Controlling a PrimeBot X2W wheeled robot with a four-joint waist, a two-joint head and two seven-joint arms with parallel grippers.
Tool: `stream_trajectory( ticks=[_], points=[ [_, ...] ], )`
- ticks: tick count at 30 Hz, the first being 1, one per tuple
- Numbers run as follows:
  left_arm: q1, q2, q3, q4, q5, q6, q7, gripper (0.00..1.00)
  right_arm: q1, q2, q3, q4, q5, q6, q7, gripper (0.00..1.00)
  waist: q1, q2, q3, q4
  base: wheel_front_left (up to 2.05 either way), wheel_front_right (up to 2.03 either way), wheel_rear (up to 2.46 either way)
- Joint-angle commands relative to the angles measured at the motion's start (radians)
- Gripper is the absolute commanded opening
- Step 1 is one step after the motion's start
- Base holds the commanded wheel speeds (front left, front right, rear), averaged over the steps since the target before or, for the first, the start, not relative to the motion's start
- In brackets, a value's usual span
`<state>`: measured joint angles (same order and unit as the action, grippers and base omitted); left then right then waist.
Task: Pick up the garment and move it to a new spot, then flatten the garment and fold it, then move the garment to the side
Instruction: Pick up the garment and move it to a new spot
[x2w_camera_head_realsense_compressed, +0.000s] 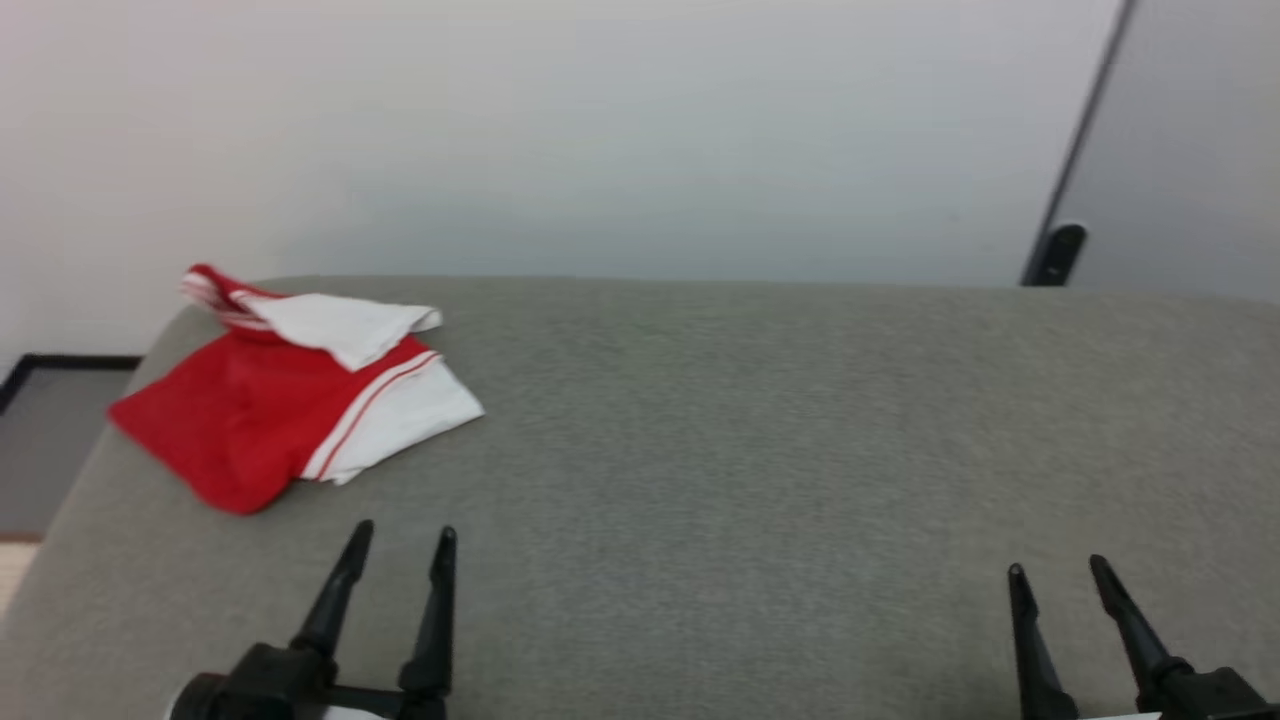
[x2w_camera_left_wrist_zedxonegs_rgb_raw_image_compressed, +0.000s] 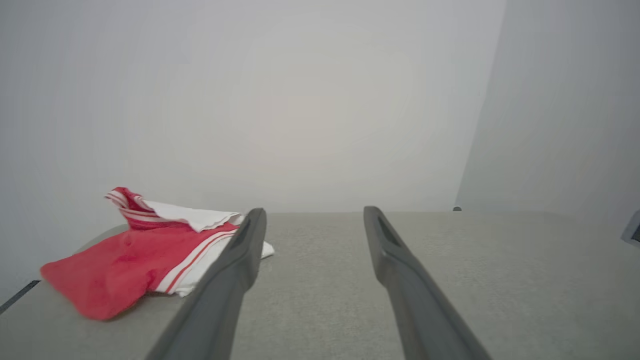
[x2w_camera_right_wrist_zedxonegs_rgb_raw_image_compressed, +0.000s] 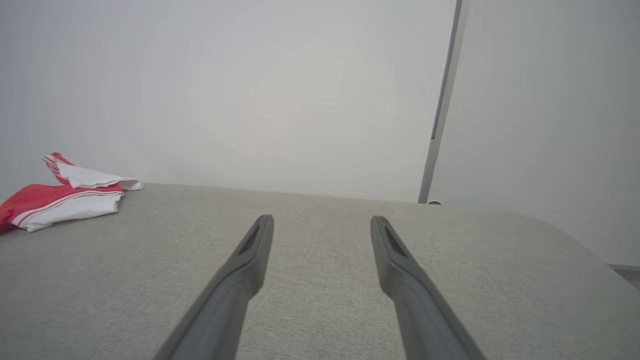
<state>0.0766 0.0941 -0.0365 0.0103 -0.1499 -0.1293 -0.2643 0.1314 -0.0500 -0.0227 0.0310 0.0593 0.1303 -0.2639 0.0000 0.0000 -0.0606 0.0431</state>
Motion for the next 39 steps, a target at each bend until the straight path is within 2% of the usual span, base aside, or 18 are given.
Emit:
stream_trajectory(
  ticks=[1, 11, 15, 19, 23, 27, 32, 39],
  points=[
    [-0.008, 0.006, 0.012, 0.002, 0.004, -0.002, 0.000, 1.00, 0.001, -0.001, 0.013, 0.003, -0.002, 0.001, -0.001, 1.00, 0.0000, 0.0000, -0.013, 0.073, 0.00, 0.00, 0.00],
    [0.010, 0.016, 0.086, 0.007, 0.038, -0.001, 0.000, 1.00, -0.020, 0.000, 0.100, 0.024, 0.020, 0.001, -0.001, 1.00, 0.0000, 0.0000, -0.032, 0.260, 0.00, 0.00, 0.00],
    [0.017, 0.013, 0.113, 0.014, 0.033, -0.001, 0.000, 1.00, -0.030, -0.001, 0.133, 0.035, 0.027, 0.001, -0.001, 1.00, 0.0000, 0.0000, -0.035, 0.312, 0.00, 0.00, 0.00],
    [0.021, 0.006, 0.121, 0.026, 0.021, -0.001, 0.000, 1.00, -0.040, -0.001, 0.142, 0.040, 0.034, 0.001, -0.001, 1.00, 0.0000, 0.0000, -0.032, 0.337, 0.00, 0.00, 0.00],
    [-0.020, 0.005, 0.115, 0.056, -0.014, -0.001, 0.000, 1.00, -0.039, -0.001, 0.145, 0.043, 0.019, 0.001, -0.001, 1.00, 0.0000, 0.0000, -0.015, 0.338, 0.00, 0.00, 0.00],
    [-0.120, 0.028, 0.085, 0.129, -0.101, -0.001, 0.005, 1.00, -0.065, -0.001, 0.139, 0.034, -0.013, 0.001, -0.001, 1.00, 0.0000, 0.0000, 0.044, 0.317, 0.00, 0.00, 0.00],
    [-0.358, 0.119, 0.023, 0.212, -0.257, -0.001, 0.102, 1.00, -0.112, -0.001, 0.125, 0.013, -0.071, 0.001, -0.001, 1.00, 0.0000, 0.0000, 0.167, 0.272, 0.00, 0.00, 0.00],
    [-0.695, 0.257, -0.051, 0.333, -0.480, -0.001, 0.330, 1.00, -0.179, -0.001, 0.111, -0.044, -0.141, 0.001, 0.012, 1.00, 0.0000, 0.0000, 0.336, 0.212, 0.00, 0.00, 0.00]
  ],
)
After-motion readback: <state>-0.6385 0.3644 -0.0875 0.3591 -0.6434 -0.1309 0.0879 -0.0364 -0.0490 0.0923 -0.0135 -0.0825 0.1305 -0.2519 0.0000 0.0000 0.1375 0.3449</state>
